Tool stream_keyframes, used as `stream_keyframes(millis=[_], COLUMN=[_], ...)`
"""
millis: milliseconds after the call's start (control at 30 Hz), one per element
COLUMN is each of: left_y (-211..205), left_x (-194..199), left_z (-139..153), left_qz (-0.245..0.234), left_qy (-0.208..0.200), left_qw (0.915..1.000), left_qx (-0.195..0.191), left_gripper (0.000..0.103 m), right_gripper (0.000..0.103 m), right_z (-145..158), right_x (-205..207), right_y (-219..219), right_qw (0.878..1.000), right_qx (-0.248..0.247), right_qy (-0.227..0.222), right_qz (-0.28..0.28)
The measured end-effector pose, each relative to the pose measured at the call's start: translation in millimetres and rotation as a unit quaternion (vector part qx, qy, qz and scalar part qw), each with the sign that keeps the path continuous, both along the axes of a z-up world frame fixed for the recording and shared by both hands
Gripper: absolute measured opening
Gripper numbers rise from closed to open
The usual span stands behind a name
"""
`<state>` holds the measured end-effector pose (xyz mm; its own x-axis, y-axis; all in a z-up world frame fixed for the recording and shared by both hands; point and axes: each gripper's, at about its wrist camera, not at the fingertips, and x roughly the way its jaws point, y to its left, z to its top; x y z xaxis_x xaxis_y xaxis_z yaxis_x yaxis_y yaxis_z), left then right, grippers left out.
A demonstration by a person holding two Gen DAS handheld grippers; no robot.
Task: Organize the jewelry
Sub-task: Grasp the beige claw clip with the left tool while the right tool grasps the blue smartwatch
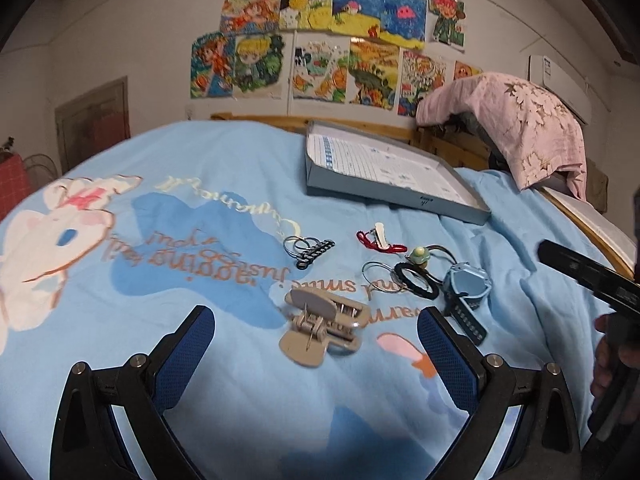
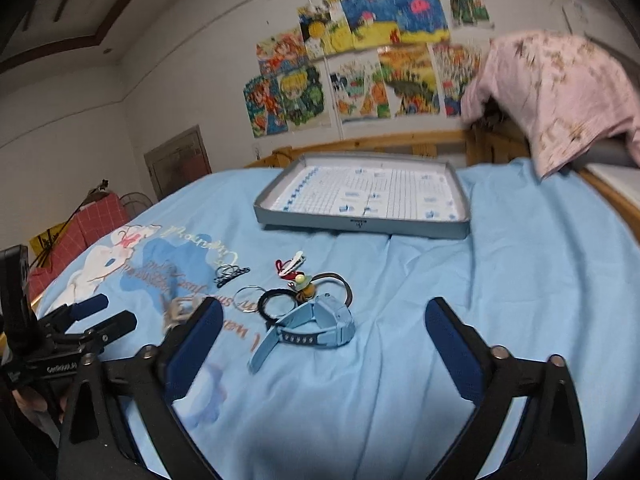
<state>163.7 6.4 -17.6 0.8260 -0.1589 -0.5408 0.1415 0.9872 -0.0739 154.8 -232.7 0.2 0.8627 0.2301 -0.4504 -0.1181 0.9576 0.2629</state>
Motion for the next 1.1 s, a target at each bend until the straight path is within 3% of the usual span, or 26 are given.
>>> stream_keyframes(millis=[233,333,500,600,767,833,1100], left_y=[-3,-1,-6,-10,-8,-8,-12], left_x=[33,46,52,54,54,51,38], left_z=[-23,-31,-40,-43,-43,-41,-34], left_qz=[-0.024,-0.028,-0.049,-0.053,-0.052,-0.053,-0.059], left_qy=[0.038,0.055,0.062,0.067,0.066,0.061,0.046], left_qw=[0.999,0.9981,0.9968,0.9964,0.9963,0.9967,0.9972], left_qx=[-0.001,-0.005,-0.009,-0.002,-0.013,-0.011,-0.001], left_gripper=[0.094,0.084,0.076,0.069,0.064,0.056,0.055], right_gripper=[0.07,0.064,0.054,0.052,0.036,0.03,0.022], right_z=[-33,-47,-65,-68,-70,-68,-65], right_x=[59,68,75,76,77,76,71], right_y=[13,16,13,12,18,21,22], right_qw=[0.998,0.996,0.992,0.991,0.99,0.99,0.99], right_qx=[0.004,0.004,0.021,0.028,0.018,0.011,0.014], right_qy=[0.059,0.08,0.114,0.122,0.128,0.125,0.12], right_qz=[0.02,0.03,0.038,0.04,0.056,0.061,0.067])
